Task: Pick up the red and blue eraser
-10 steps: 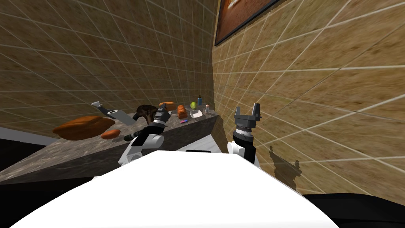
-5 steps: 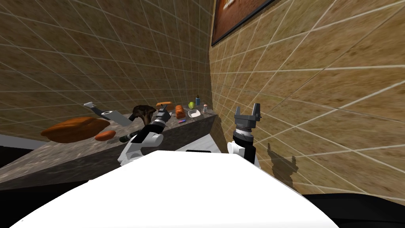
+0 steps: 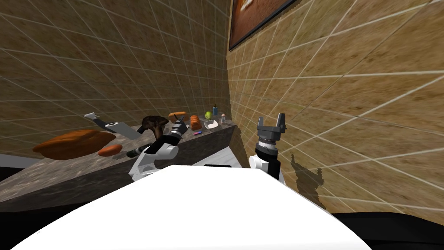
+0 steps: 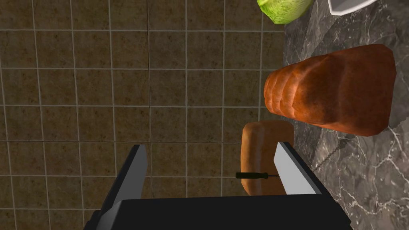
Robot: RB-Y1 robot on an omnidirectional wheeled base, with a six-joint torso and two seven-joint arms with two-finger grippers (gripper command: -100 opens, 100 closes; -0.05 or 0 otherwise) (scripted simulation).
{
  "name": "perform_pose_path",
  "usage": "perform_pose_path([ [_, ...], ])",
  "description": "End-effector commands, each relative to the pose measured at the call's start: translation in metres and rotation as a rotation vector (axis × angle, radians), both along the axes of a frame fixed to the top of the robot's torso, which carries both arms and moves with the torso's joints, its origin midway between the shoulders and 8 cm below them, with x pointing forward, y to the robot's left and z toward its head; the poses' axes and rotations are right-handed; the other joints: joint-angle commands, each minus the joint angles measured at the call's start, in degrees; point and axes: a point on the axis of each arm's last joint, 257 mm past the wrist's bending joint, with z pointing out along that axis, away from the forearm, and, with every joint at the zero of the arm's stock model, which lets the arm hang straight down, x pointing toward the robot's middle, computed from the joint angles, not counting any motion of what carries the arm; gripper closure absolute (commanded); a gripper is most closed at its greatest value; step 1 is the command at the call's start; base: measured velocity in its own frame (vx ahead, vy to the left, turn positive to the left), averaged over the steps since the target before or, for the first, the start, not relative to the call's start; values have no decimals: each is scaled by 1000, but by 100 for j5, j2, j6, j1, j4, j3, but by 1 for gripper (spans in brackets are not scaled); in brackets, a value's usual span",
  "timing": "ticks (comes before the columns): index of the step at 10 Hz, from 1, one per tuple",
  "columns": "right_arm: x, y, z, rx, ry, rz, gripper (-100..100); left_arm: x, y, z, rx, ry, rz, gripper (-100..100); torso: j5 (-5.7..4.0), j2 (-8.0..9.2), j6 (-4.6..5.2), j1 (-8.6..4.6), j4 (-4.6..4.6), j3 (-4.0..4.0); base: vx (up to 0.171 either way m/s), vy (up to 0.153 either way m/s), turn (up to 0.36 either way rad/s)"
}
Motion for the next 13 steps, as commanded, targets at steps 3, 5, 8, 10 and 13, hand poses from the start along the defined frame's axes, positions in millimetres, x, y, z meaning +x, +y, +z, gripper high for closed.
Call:
perform_pose_path([
  [3, 0, 0, 0, 0, 0, 0, 0, 5, 9, -19, -47, 85, 13, -100, 1, -1, -3, 5, 0, -1, -3, -28, -42],
  [5, 0, 0, 0, 0, 0, 0, 0, 3, 10, -33, -52, 137, 21, -100, 0, -4, -2, 2, -1, -2, 5, -22, -34],
  [8, 0, 0, 0, 0, 0, 0, 0, 3, 17, -50, -85, 209, 36, -100, 0, -4, -2, 2, -1, -3, 4, -26, -51],
  [10, 0, 0, 0, 0, 0, 0, 0, 2, 24, -62, -118, 262, 51, -100, 1, -4, 0, 3, -1, -2, 4, -26, -80],
  [13, 0, 0, 0, 0, 0, 0, 0, -2, 31, -80, -154, 336, 72, -100, 1, -7, -1, 5, -2, -4, 12, -19, -56],
])
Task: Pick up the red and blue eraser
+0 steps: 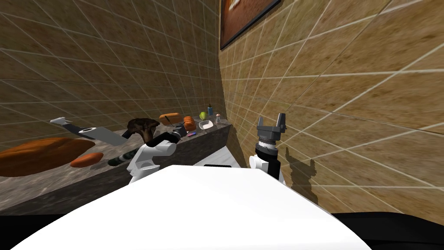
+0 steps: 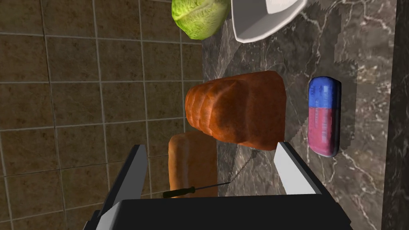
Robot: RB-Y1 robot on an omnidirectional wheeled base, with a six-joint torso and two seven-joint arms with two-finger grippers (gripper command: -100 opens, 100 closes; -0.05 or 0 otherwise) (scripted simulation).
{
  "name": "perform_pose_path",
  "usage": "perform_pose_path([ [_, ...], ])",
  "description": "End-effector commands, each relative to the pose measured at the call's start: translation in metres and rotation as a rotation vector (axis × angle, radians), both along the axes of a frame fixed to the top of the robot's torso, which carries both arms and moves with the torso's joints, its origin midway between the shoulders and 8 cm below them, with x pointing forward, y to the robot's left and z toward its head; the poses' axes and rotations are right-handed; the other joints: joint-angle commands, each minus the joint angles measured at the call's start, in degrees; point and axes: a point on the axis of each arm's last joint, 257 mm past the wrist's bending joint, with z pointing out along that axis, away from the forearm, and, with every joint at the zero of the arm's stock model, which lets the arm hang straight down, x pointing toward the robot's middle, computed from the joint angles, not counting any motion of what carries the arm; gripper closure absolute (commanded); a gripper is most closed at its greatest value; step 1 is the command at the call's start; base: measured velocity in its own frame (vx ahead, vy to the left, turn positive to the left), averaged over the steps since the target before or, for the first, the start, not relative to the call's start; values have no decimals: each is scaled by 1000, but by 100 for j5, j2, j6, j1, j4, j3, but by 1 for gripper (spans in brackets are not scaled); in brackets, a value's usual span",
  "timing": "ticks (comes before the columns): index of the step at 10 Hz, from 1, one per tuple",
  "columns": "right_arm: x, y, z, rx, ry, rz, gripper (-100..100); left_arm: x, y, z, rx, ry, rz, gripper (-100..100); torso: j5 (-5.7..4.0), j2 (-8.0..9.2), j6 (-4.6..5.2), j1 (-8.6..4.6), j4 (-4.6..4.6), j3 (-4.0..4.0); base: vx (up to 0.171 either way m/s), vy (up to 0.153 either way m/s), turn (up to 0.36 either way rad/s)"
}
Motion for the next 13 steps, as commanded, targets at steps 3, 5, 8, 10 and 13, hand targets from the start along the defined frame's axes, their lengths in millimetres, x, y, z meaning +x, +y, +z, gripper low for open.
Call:
perform_pose_path([
  [3, 0, 0, 0, 0, 0, 0, 0, -7, 9, -20, -41, 83, 27, -100, 0, 0, 2, 2, 0, 0, 14, -15, -56],
  [5, 0, 0, 0, 0, 0, 0, 0, -11, 16, -30, -75, 128, 48, -100, 1, 3, -2, 4, 0, 1, 12, -14, -52],
  [8, 0, 0, 0, 0, 0, 0, 0, -19, 23, -45, -110, 195, 75, -100, 1, 1, -1, 5, 0, 0, 18, -11, -62],
  [10, 0, 0, 0, 0, 0, 0, 0, -25, 24, -55, -115, 241, 82, -100, 1, -3, -1, 5, -1, -2, 21, -7, -25],
  [13, 0, 0, 0, 0, 0, 0, 0, -35, 30, -69, -150, 305, 111, -100, 1, -3, -1, 5, -1, -2, 22, -5, -58],
])
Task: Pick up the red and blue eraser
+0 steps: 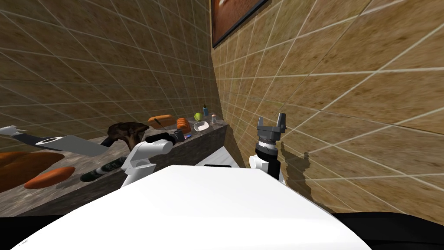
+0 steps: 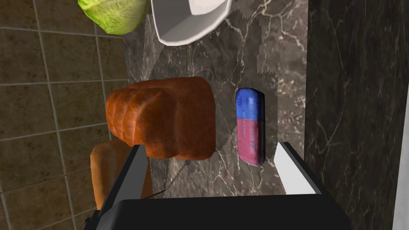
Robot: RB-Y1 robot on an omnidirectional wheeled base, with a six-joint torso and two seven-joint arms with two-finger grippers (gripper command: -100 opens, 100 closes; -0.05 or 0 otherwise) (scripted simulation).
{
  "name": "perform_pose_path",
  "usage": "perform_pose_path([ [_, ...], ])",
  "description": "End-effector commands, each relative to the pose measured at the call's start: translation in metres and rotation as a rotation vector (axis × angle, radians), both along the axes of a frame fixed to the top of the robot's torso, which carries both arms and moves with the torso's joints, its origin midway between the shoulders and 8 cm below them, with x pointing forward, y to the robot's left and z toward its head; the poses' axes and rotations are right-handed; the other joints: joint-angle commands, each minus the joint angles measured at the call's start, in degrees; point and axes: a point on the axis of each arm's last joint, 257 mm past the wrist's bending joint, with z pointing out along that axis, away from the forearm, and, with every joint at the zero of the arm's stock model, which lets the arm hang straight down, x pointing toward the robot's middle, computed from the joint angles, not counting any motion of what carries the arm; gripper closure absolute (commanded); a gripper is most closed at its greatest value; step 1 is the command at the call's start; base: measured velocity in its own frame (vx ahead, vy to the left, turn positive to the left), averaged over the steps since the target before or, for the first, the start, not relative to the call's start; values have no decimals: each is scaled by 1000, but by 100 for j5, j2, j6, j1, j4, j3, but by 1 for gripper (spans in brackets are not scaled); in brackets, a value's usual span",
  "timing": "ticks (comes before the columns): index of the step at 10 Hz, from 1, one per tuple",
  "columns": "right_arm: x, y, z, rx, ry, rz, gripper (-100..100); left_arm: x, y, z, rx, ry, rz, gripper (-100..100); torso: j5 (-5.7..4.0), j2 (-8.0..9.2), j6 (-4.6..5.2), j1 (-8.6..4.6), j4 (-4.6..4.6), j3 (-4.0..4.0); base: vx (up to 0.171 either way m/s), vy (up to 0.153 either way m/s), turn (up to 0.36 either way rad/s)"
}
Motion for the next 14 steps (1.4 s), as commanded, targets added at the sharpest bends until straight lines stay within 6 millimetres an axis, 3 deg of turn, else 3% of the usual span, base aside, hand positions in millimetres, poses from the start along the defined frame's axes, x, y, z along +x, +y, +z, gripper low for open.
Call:
perform_pose_path([
  [1, 0, 0, 0, 0, 0, 0, 0, -7, 8, -8, -32, 42, 28, -100, 0, 0, 0, 0, 0, 0, 30, -3, -104],
  [8, 0, 0, 0, 0, 0, 0, 0, -36, 20, -36, -100, 191, 93, -100, 1, -8, 0, 5, -2, -4, 30, 3, -61],
  [14, 0, 0, 0, 0, 0, 0, 0, -76, 34, -61, -189, 351, 186, -100, 2, -12, 1, 9, -2, -7, 41, 16, -88],
])
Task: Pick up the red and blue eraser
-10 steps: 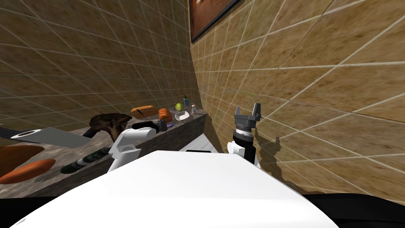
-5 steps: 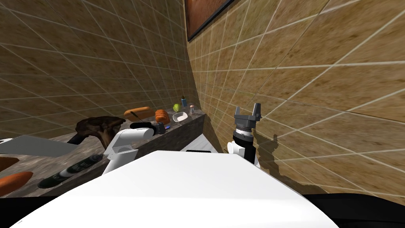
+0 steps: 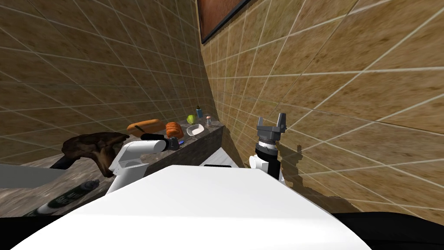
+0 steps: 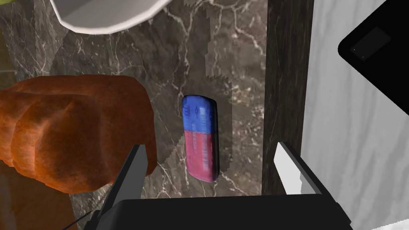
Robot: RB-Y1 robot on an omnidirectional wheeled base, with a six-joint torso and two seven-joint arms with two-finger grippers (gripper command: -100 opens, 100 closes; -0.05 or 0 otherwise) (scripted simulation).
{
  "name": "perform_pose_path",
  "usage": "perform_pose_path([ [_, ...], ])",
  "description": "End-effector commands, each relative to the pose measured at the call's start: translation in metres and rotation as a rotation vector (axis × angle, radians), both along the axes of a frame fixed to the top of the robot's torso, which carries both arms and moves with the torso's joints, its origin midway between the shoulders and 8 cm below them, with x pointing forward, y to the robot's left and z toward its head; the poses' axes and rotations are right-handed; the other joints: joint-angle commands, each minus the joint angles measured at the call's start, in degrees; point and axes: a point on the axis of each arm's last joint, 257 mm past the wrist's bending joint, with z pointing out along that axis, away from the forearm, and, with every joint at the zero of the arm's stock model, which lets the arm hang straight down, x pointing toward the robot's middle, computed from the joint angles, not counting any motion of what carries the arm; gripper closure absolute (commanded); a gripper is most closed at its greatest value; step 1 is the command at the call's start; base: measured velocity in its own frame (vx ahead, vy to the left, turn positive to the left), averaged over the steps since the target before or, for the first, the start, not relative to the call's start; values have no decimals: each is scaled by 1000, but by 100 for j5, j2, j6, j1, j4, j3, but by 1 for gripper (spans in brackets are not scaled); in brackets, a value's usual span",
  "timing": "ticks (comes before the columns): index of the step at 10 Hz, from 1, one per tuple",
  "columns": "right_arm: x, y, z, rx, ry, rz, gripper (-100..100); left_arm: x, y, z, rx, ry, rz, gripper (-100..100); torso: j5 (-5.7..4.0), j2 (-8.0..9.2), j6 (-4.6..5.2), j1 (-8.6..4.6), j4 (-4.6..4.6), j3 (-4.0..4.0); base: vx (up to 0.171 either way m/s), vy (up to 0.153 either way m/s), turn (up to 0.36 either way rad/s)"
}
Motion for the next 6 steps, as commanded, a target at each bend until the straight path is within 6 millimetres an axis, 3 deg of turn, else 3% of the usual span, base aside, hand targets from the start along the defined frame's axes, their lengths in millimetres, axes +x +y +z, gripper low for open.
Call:
perform_pose_path([
  [1, 0, 0, 0, 0, 0, 0, 0, -17, 6, -8, -30, 53, 35, -100, 0, 0, 0, 0, 0, 0, 53, 22, -102],
  [6, 0, 0, 0, 0, 0, 0, 0, -46, 12, -21, -80, 154, 91, -100, 0, 0, 1, 4, 0, 0, 45, 27, -72],
])
